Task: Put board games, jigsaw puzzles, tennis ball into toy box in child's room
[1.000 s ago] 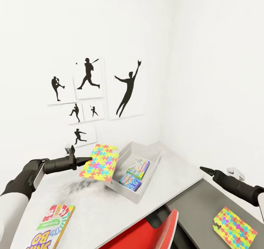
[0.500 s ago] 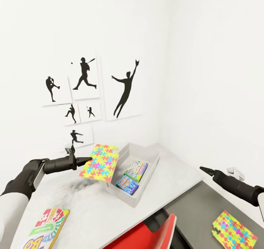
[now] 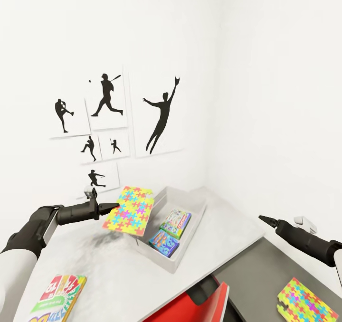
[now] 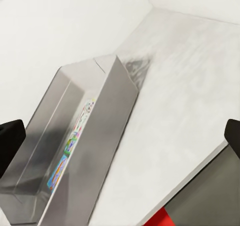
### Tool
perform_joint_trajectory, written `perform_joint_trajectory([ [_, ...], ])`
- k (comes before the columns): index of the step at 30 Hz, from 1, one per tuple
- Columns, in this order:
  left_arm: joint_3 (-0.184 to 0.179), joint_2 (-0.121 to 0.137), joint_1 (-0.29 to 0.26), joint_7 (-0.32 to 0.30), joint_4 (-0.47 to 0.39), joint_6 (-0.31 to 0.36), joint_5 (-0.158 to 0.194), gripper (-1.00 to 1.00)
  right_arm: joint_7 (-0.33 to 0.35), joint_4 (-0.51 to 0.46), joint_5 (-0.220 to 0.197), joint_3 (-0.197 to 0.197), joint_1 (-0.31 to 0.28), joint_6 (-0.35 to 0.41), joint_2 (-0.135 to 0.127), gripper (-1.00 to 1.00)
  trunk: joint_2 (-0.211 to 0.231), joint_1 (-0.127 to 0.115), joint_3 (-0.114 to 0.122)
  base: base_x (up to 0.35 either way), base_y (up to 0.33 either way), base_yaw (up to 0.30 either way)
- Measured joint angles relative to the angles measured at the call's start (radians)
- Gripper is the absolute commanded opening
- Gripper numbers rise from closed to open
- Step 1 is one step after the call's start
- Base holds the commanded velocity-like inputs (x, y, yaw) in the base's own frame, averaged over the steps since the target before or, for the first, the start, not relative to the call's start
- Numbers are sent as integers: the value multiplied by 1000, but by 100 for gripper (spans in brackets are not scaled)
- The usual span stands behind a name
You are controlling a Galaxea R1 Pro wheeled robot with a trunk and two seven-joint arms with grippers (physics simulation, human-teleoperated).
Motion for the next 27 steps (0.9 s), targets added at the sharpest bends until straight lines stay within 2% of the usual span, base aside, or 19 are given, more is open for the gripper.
perform_joint_trajectory([
  [27,0,0,0,1,0,0,0,-100,0,0,0,0,0,0,0,100,0,0,0,36,0,0],
])
